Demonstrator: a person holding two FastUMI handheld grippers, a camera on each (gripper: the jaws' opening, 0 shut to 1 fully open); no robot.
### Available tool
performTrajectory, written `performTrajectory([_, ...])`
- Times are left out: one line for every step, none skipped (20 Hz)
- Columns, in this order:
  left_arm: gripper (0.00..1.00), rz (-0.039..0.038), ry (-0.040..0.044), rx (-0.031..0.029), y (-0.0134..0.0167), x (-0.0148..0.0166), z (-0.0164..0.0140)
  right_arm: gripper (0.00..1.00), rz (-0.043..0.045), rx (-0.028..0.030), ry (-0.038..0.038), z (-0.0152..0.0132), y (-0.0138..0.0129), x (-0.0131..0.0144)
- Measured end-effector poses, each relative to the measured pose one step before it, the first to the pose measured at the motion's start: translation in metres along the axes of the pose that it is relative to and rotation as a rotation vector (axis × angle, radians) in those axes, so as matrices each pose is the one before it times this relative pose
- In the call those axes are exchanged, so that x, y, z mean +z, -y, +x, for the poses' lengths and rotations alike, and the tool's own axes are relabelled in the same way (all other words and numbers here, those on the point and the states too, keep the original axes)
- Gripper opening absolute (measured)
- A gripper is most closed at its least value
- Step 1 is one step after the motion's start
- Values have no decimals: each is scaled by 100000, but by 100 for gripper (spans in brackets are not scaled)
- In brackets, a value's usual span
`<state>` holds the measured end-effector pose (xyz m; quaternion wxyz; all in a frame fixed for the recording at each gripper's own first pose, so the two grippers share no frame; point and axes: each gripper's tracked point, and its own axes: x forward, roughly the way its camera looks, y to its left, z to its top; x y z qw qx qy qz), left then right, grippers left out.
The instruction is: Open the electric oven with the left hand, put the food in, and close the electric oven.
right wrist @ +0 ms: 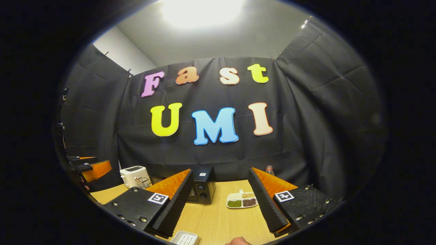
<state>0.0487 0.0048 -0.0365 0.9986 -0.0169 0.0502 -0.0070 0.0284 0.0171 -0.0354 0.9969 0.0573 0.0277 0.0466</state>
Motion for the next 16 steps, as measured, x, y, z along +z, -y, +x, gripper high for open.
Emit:
performTrajectory([99, 633, 530, -16, -470, 175, -629, 98, -253, -42, 859, -332, -368, 324])
performTrajectory([99, 917, 497, 72, -638, 122, -726, 98, -556, -715, 569, -168, -260, 36])
performTrajectory([99, 770, 288, -278, -481, 154, -634, 98, -982, -1055, 44, -334, -192, -105])
performTrajectory([99, 462, 395, -684, -339, 89, -583, 98, -733, -213, 266, -276, -459, -218])
performTrajectory([99, 15, 858, -845, -281, 104, -456, 98, -455, -285, -83, -373, -443, -122])
performTrajectory([99, -109, 599, -575, -327, 28, -394, 98, -99, -260, -555, -354, -439, -279])
performTrajectory([99, -150, 558, -601, -344, 87, -356, 98, 176, 72, -54, -508, -473, -86])
performTrajectory([99, -331, 405, 83, -421, 33, -330, 98, -89, 162, 560, -501, -392, 164])
performTrajectory([99, -539, -59, 167, -425, -49, -262, 98, -299, -318, 209, -302, -251, -34])
performTrajectory([99, -606, -420, 131, -263, -212, -367, 98, -129, 111, -385, -203, -275, -304])
performTrajectory([99, -313, 350, 568, -457, 50, -218, 98, 28, 418, -473, -236, -439, -75])
performTrajectory([99, -347, 323, 480, -378, 97, -81, 98, 200, 204, -268, -48, -217, -90])
performTrajectory([99, -488, -271, 421, -327, -47, -179, 98, 156, 373, 195, -243, -287, 94])
performTrajectory([93, -446, -328, 351, -263, -190, -167, 98, 25, 212, 256, -80, -276, 139])
performTrajectory([96, -316, -74, 473, -303, 102, -64, 98, -259, 422, 133, -168, -266, 112])
performTrajectory([99, -237, 199, 454, -276, 70, -31, 98, -194, 412, 142, -36, -240, 31])
